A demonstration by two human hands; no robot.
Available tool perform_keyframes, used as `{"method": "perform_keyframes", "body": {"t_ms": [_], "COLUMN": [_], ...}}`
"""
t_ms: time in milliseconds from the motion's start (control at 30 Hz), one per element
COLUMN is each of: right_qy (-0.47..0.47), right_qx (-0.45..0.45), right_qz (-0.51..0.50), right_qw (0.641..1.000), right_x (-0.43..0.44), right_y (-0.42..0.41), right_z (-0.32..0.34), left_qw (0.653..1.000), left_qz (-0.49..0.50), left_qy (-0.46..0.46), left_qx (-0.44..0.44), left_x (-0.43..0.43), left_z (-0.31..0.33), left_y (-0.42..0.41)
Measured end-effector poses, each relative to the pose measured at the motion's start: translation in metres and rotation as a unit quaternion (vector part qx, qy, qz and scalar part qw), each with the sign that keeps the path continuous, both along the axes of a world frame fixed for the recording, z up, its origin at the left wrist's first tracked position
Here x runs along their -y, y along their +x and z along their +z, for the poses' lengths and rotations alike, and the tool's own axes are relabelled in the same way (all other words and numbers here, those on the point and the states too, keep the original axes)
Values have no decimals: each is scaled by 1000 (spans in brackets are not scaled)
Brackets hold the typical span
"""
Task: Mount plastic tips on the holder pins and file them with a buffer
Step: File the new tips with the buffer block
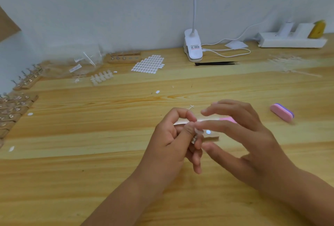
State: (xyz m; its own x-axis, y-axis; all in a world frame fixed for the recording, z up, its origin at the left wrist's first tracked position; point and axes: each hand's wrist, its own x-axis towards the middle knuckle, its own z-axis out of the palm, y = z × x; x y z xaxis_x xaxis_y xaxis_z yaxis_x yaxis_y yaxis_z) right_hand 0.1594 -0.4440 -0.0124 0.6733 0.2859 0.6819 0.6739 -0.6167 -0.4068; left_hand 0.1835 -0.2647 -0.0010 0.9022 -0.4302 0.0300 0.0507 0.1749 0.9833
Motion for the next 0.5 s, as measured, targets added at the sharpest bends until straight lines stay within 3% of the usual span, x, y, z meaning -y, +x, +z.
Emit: {"method": "perform_keyframes", "body": {"t_ms": [267,400,500], "right_qy": [49,42,-12], "right_qx": [-47,-26,10], "right_qz": [-14,-72,-128], "right_qw": [998,996,992], "right_x": [5,16,26], "right_y": [4,14,21], "right_z": [2,0,-4], "left_qw": [1000,995,965], "left_qz": [-14,67,192], "left_qy": [8,36,102], "left_qx": [6,57,148], "left_x": [3,2,-2], "left_z": [0,0,-1], "left_y": [-2,-1,2]}}
